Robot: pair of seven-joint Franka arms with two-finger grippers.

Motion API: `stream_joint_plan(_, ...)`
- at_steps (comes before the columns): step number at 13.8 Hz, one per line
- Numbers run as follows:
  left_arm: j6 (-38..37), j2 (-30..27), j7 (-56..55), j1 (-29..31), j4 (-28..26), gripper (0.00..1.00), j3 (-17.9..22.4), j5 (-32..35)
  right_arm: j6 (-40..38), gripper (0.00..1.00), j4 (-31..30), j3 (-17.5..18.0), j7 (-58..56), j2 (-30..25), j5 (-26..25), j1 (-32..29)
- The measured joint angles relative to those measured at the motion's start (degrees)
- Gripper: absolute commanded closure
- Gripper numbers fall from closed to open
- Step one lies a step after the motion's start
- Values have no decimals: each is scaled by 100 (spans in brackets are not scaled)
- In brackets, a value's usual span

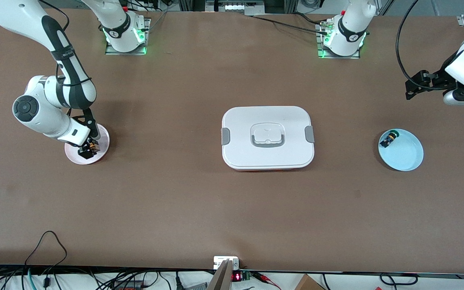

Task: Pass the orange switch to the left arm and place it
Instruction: 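Lower the open right gripper over the orange-black switch, then close the right gripper on the orange-black switch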

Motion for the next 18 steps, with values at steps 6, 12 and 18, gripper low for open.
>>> stream_joint_plan(6, 0, 0, 0, 0, 0, 0, 0, 0, 167, 0, -41, -1, -43, 142, 0, -131)
stream_joint_plan(12, 0, 12, 0, 0, 0, 0, 0, 0, 325, 0, -72, 0, -38, 248, 2, -132)
stream_joint_plan(18, 0, 38, 0, 0, 2, 0, -3, 0, 474, 0, -125, 0, -11, 317, 96, -133)
